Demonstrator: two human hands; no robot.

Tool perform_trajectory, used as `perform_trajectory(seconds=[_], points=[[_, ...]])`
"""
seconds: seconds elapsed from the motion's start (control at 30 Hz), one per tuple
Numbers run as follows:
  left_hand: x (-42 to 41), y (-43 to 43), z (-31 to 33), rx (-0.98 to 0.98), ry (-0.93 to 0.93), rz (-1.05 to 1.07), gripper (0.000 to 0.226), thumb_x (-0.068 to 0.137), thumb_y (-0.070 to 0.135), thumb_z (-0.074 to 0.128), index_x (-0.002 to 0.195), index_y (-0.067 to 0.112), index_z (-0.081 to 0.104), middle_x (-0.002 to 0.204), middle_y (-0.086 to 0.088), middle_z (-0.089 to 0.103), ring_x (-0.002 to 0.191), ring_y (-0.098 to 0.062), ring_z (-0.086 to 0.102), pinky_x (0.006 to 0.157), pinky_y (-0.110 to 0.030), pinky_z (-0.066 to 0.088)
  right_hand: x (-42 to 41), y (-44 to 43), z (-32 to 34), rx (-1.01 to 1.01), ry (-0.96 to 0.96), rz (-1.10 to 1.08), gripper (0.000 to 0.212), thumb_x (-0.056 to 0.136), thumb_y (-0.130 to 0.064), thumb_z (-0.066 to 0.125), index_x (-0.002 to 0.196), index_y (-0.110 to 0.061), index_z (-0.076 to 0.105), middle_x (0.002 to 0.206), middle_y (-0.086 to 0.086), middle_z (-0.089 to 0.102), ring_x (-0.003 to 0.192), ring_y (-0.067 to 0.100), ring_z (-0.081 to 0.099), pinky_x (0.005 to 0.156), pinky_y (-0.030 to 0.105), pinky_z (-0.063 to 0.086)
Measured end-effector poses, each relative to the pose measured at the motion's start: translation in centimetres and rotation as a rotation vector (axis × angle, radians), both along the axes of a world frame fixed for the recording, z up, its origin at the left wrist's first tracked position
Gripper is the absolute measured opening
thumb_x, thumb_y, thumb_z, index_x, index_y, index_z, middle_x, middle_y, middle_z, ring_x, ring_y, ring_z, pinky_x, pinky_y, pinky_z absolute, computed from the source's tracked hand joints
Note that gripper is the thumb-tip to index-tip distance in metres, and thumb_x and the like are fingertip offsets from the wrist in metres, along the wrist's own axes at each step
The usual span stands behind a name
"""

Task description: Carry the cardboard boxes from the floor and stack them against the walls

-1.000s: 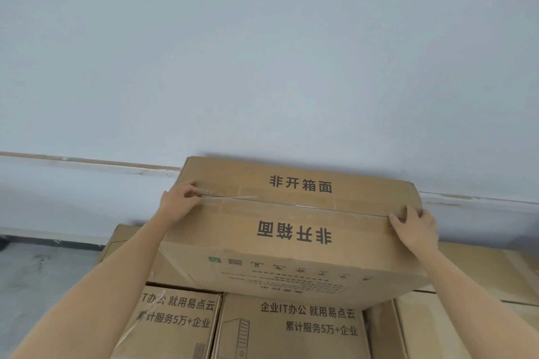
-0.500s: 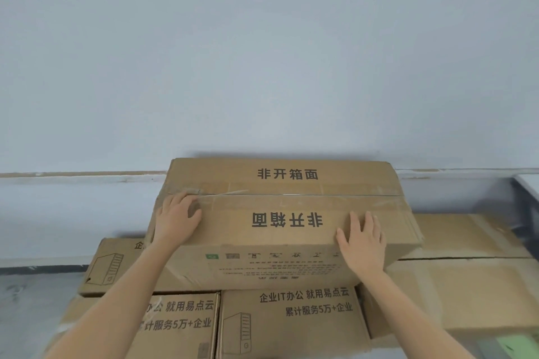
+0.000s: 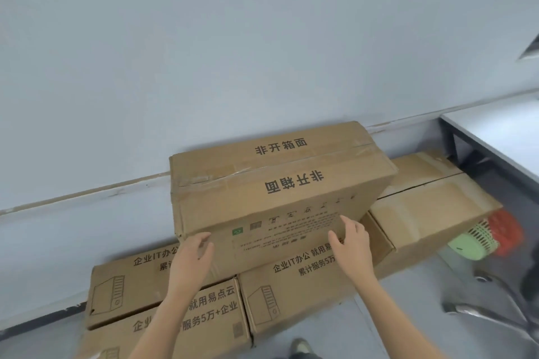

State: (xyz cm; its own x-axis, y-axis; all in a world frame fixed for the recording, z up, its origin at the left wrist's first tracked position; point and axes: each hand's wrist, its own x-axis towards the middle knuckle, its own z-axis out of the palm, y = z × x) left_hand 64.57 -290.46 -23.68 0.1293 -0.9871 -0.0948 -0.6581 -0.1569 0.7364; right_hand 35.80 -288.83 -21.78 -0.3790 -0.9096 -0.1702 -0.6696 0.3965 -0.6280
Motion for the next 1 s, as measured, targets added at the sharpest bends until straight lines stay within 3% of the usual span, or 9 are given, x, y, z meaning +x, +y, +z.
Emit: perform_trajectory(seconds=[0.17,0.27,0.37,0.63,0.8,0.93,1.0], points=[[0.7,3.0,-1.2,0.139,0.108,-0.146,0.025,0.097,0.016,0.048,0.119,0.011,0.059,0.109,0.000,0.059,0.100,-0.011,0.050,0.086,-0.024,0.038,3.7,7.4,-1.8,0.018,-0.199,-0.223,0.046,0.095,-0.021,0.049,0.138,-0.011,0.039,0.136,0.008,0.046,0.123,0.020,0.043,0.099,0.031,0.036],[0.3,4.5,-1.8,0.197,0.098,-0.292,0.014,0.096,0.015,0.048,0.104,0.019,0.058,0.100,0.004,0.057,0.100,-0.014,0.053,0.082,-0.023,0.036,5.6,12.7,-2.2,0.034,-0.323,-0.384,0.038,0.094,-0.018,0.050,0.132,-0.009,0.046,0.112,0.002,0.056,0.099,0.014,0.049,0.080,0.024,0.035],[-0.8,5.8,-1.7,0.246,0.107,-0.396,0.011,0.095,0.014,0.049,0.096,0.019,0.059,0.097,0.005,0.059,0.096,-0.015,0.054,0.079,-0.026,0.038,6.7,17.4,-2.8,0.051,-0.377,-0.515,0.032,0.093,-0.015,0.051,0.124,-0.008,0.052,0.093,-0.004,0.054,0.088,0.012,0.048,0.072,0.023,0.033],[-3.0,10.9,-1.7,0.392,0.246,-0.520,0.015,0.094,0.010,0.047,0.092,0.010,0.063,0.089,-0.007,0.066,0.088,-0.024,0.061,0.086,-0.035,0.045,8.1,28.1,-3.4,-0.017,-0.422,-0.748,0.020,0.089,-0.014,0.055,0.109,-0.012,0.058,0.095,0.005,0.061,0.091,0.021,0.060,0.076,0.027,0.044],[-4.6,18.3,-2.3,0.474,0.251,-0.627,0.020,0.095,0.007,0.046,0.079,0.008,0.059,0.083,-0.010,0.061,0.080,-0.024,0.057,0.068,-0.030,0.040,11.9,40.7,-3.4,-0.044,-0.443,-0.939,0.011,0.091,-0.017,0.055,0.102,-0.019,0.054,0.096,0.003,0.060,0.092,0.019,0.059,0.068,0.022,0.041],[-6.9,29.5,-3.6,0.579,0.149,-0.878,0.017,0.095,0.011,0.047,0.091,0.001,0.059,0.086,-0.011,0.062,0.081,-0.024,0.057,0.073,-0.030,0.039,17.6,54.5,-4.5,-0.050,-0.465,-1.258,0.018,0.091,-0.017,0.055,0.108,-0.011,0.059,0.101,0.004,0.062,0.095,0.021,0.060,0.076,0.025,0.041],[-7.3,37.3,-4.0,0.650,0.093,-1.116,0.016,0.095,0.012,0.048,0.089,0.002,0.059,0.086,-0.010,0.062,0.075,-0.020,0.056,0.065,-0.027,0.041,21.5,61.0,-5.3,-0.056,-0.491,-1.453,0.020,0.090,-0.018,0.055,0.107,-0.009,0.060,0.105,0.007,0.063,0.096,0.022,0.061,0.078,0.027,0.042]])
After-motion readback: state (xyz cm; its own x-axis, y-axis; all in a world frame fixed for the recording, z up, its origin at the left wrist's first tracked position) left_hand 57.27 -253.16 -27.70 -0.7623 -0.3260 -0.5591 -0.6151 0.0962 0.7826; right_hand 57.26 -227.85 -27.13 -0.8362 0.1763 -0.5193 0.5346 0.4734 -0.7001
